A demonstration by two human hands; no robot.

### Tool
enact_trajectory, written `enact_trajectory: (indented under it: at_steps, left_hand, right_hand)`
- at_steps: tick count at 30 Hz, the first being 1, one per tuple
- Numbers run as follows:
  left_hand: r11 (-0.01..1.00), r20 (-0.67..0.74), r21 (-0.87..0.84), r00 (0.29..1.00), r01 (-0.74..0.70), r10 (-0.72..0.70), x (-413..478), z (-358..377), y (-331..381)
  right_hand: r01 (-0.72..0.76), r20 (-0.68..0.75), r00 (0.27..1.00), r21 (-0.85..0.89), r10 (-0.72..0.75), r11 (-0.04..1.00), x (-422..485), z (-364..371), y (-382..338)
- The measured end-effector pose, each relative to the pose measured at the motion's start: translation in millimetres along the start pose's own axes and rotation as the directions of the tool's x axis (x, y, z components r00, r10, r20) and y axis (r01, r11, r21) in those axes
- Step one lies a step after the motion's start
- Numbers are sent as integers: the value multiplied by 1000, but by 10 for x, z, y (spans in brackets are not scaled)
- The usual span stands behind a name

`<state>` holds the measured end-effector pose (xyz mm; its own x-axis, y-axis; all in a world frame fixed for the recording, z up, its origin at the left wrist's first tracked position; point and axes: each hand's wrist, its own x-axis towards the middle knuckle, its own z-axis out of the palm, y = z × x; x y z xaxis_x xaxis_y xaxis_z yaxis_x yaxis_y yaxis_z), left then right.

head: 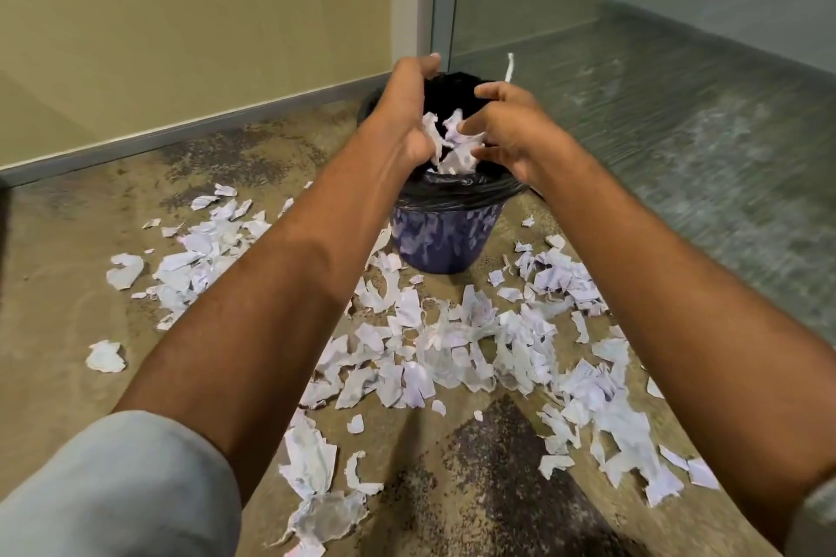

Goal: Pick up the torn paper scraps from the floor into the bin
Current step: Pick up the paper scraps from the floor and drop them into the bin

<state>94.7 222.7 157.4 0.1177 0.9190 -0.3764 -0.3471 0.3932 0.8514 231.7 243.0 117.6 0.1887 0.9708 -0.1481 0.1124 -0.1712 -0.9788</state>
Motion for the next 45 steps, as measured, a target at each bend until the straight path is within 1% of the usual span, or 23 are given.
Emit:
enact_trajectory:
  at_steps: [3,7,9,12,16,20,23,25,27,29,31,34,37,39,40,41,43,45]
  left_hand:
    - [999,40,11,999,-30,30,108,-30,-48]
    - [999,63,6,997,-46,46,168,-38,-78]
    - [998,63,29,997,-52,50,203,-40,-97]
    - [995,74,36,993,-96,93,174,-56,-168]
    - [987,139,96,983,-131,117,-17,-26,-364]
    - [962,219,231,971,-146,95,-220,-97,-675]
    - [915,253,387,967,-116,16,-322,-186,-990]
    - [875,252,478,966,-73,-58,-358,-252,-1227]
    - [824,234,565,964,-26,-130,-364,-320,-1504]
    - [742,212,670,965,-26,-157,-370,-392,-1819]
    - [636,220,769,960,-63,-172,-394,-466,-2130]
    - [471,271,872,932,-132,-242,-472,-577,-2504]
    - [361,315,910,907,-204,-281,-504,-667,-2764]
    - [239,354,925,898,-296,-260,-495,-713,-2908]
    - [173,365,928,899,-330,-243,-489,-739,-2969]
    - [132,363,931,902,-340,-233,-472,-772,-3031]
    - [105,361,933,903,-345,-234,-459,-830,-3134]
    - [60,378,925,896,-374,-235,-468,-882,-3210]
  right_hand:
    - [29,-48,998,-117,-35,993,13,-22,7]
    - [73,-132,987,-156,-94,985,-23,-97,37]
    - [101,-124,985,-154,-120,983,-92,-148,53]
    - [126,-95,986,-124,-138,984,-253,-229,68]
    - [132,-89,986,-109,-141,985,-505,-357,171]
    - [78,-67,994,-132,-88,988,-827,-519,473]
    - [-13,-33,999,-208,6,978,-1067,-665,814]
    - [-79,-13,997,-301,79,950,-1190,-749,1074]
    - [-134,4,989,-406,148,904,-1285,-814,1355]
    - [-169,32,975,-524,218,835,-1383,-871,1622]
    - [-183,59,958,-629,281,756,-1496,-919,1855]
    - [-177,89,933,-730,348,660,-1668,-965,2156]
    - [-142,100,914,-829,393,542,-1791,-989,2411]
    - [-78,111,913,-897,392,435,-1866,-1004,2545]
    - [-37,121,914,-926,387,376,-1906,-1014,2596]
    - [-4,129,915,-945,383,326,-1952,-1021,2637]
    - [41,139,916,-965,377,258,-2041,-1021,2709]
    - [43,137,912,-969,386,243,-2109,-1013,2792]
